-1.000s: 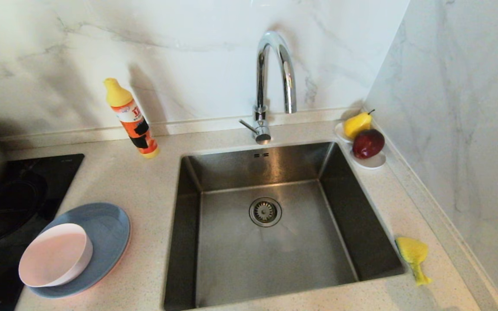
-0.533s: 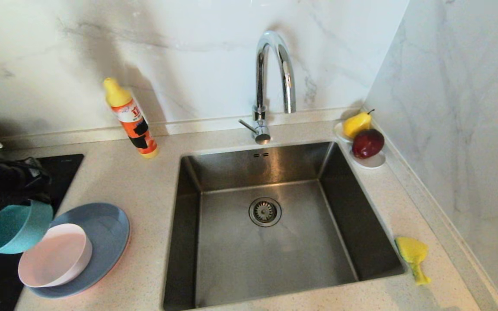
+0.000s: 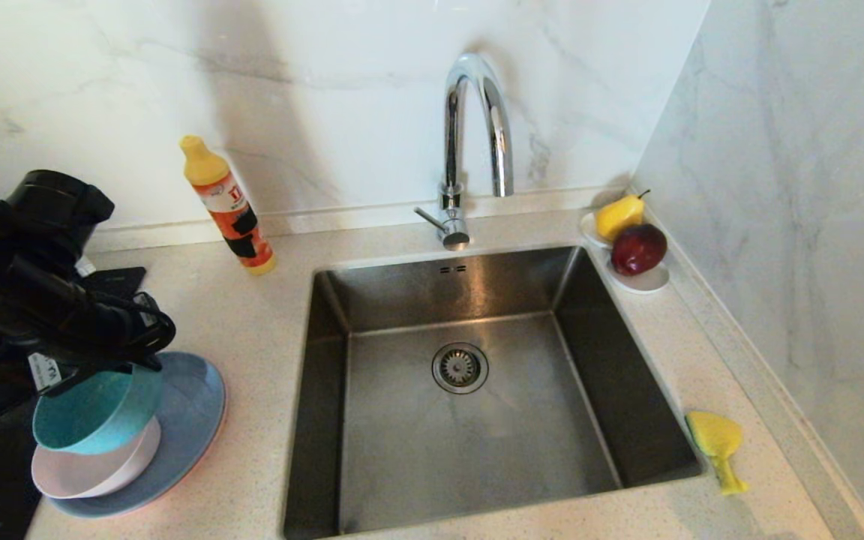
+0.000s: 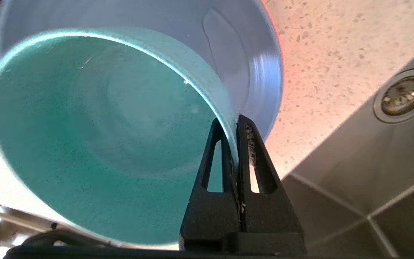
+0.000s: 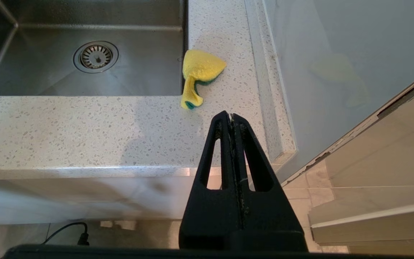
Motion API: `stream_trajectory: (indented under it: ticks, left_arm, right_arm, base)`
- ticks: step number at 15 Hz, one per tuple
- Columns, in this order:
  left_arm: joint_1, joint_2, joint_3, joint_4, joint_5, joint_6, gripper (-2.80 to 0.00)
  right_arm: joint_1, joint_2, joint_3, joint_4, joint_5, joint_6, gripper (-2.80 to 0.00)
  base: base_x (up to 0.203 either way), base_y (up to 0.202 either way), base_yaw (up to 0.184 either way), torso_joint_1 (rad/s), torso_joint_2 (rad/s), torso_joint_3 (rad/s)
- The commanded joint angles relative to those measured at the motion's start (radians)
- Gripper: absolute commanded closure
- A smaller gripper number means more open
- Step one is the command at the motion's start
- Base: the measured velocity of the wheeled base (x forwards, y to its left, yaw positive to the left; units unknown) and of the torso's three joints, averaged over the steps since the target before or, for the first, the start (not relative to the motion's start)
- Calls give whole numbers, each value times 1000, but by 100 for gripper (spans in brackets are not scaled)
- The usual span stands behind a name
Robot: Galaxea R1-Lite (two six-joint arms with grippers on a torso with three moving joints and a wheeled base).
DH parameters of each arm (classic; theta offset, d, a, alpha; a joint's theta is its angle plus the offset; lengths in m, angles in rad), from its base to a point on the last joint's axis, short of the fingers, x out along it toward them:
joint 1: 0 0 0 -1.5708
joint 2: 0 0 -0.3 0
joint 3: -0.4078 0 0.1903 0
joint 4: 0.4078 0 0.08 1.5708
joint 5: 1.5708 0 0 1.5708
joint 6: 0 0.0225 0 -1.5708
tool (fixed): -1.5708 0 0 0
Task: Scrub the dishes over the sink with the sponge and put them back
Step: Place the bowl on the bowl
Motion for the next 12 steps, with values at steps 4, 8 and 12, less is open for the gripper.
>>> stream_trajectory:
  ticks: [4,8,12]
  left_arm:
    - [3,27,91,-120,30,-3,0]
    - [17,6,82,-110,29,4,0]
    - [31,-45,92,-62,28,7,0]
  right_arm:
    - [0,-2,0,0,0,-1,0]
    - [0,-2,0,0,0,-1,0]
    - [0,-2,0,0,0,-1,0]
  base:
    - [0,0,0,0,0,0]
    - [0,0,0,0,0,0]
    - [0,0,0,0,0,0]
